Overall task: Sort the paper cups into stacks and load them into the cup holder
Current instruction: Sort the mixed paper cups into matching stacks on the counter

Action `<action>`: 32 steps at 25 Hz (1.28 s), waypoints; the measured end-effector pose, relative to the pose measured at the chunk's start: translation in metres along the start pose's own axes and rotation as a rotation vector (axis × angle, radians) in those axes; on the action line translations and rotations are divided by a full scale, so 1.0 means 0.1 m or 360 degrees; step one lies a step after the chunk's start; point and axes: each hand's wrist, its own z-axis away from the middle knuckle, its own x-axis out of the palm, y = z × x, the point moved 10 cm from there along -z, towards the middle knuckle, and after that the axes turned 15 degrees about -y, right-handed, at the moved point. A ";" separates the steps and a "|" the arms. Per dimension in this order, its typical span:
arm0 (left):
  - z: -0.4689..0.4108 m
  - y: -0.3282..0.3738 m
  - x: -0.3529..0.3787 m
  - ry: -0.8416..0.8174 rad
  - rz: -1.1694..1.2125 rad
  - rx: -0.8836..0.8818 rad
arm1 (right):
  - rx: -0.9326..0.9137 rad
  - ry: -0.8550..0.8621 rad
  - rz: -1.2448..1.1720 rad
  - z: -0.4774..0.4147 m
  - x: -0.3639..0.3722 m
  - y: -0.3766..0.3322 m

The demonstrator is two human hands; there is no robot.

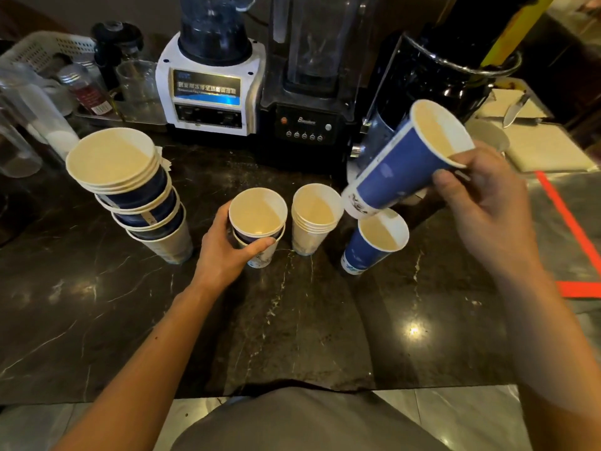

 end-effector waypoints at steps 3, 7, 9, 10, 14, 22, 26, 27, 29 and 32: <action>-0.01 -0.02 0.02 0.0023 0.0000 -0.0002 | 0.0081 -0.0013 0.0087 0.21 0.01 0.21; 0.00 -0.02 0.00 0.0042 -0.0004 0.0009 | 0.0250 -0.0244 0.0277 0.29 0.40 0.47; -0.01 -0.01 0.01 0.0008 -0.0002 0.0016 | 0.0362 -0.0453 0.0340 0.30 0.68 0.64; -0.01 -0.02 0.02 -0.0005 -0.0001 0.0017 | 0.0449 -0.0599 0.0387 0.32 0.84 0.73; -0.04 -0.07 0.05 -0.0075 0.0035 0.0013 | 0.0417 -0.0704 0.0501 0.35 1.05 0.66; -0.04 -0.09 0.07 -0.0177 0.0056 0.0062 | -0.0445 -0.1007 0.0449 -0.28 2.12 -0.49; -0.04 -0.03 0.07 -0.0195 0.0035 0.0071 | -0.0497 -0.0961 0.0551 -0.50 2.20 -0.57; -0.04 -0.02 0.08 -0.0205 0.0037 0.0074 | -0.0512 -0.0955 0.0575 -0.50 2.19 -0.59; -0.05 -0.01 0.11 -0.0228 0.0036 0.0083 | -0.0555 -0.0913 0.0590 -0.46 2.14 -0.66; -0.06 0.02 0.16 -0.0258 0.0019 0.0110 | -0.0634 -0.0458 0.0419 -0.46 1.69 -0.85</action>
